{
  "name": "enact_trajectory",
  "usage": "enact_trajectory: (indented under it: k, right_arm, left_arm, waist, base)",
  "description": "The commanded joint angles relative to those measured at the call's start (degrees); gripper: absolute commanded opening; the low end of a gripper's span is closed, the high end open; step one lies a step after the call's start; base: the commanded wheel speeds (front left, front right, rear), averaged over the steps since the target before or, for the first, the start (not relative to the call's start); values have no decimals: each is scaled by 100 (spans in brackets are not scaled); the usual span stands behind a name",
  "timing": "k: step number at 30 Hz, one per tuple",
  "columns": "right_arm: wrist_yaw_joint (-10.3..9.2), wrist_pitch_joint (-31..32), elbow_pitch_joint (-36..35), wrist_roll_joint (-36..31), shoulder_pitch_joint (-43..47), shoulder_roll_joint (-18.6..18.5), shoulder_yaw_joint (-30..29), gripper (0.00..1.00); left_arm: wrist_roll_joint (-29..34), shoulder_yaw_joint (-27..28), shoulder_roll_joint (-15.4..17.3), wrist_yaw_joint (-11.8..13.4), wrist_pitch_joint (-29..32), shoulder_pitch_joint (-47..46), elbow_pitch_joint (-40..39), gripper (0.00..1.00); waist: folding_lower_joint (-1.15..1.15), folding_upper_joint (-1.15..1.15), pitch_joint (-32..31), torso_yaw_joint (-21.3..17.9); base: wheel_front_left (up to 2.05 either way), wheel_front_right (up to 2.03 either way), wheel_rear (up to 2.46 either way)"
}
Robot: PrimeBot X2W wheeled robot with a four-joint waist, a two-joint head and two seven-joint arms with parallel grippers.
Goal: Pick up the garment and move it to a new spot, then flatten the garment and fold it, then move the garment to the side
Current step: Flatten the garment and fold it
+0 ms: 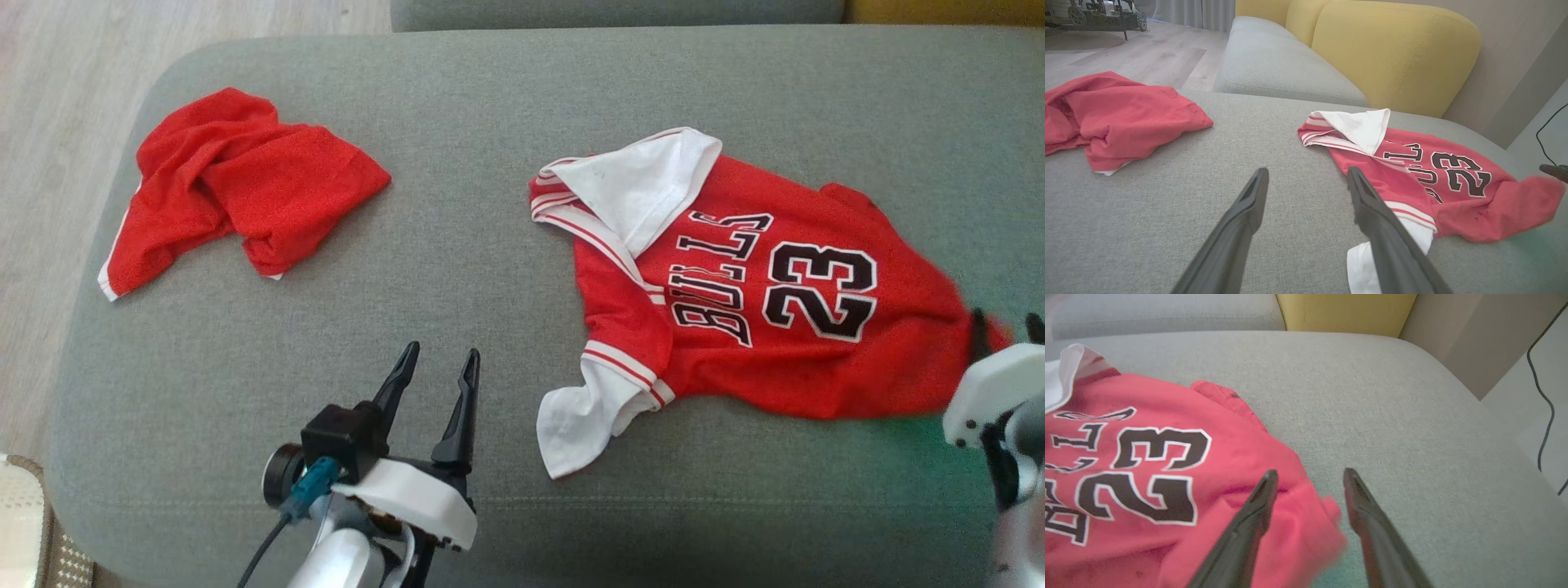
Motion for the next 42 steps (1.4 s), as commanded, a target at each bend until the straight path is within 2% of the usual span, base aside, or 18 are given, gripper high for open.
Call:
enact_trajectory:
  k: [1, 8, 14, 23, 28, 32, 36, 42]
  right_arm:
    - [-2, -47, -258, 184, -213, -16, 188, 100]
    - [-2, -448, -555, 1264, -37, -14, 1462, 100]
    - [-2, -709, -741, 1298, -69, -13, 1471, 100]
    - [-2, -1866, -1268, 2336, 512, -13, 2538, 100]
    - [-2, -2327, -1369, 2693, 896, -13, 2812, 100]
    - [-2, -2442, -1261, 2627, 1097, -13, 2949, 100]
    - [-2, -2449, -1093, 2429, 930, -13, 2776, 100]
    - [-2, -1706, -550, 1728, -63, -13, 2240, 100]
  left_arm:
    - [-5, 134, 4, -8, -70, -165, -176, 100]
    - [62, 161, 4, -62, -70, -171, -109, 100]
    - [55, 122, 4, -110, -70, -197, -186, 100]
    - [-96, 321, 4, -66, -70, -83, -547, 100]
    - [-178, 479, 4, -8, -70, -7, -660, 100]
    - [-187, 606, 4, -11, -70, 63, -708, 100]
    - [-155, 656, 4, -33, -70, 106, -711, 100]
    - [-67, 561, 4, -169, -70, -54, -647, 100]
  waist:
    - [0, 0, 30, -14]
    - [0, 0, 60, -226]
    - [0, 0, 34, -217]
    - [0, 0, -2, -95]
    - [0, 0, -37, -101]
    - [0, 0, -48, -130]
    - [0, 0, 32, -157]
    - [0, 0, 428, 37]
  base:
    - [0, 0, 0]
    - [0, 0, 0]
    - [0, 0, 0]
    - [0, 0, 0]
    - [0, 0, 0]
    - [0, 0, 0]
    - [0, 0, 0]
    - [0, 0, 0]
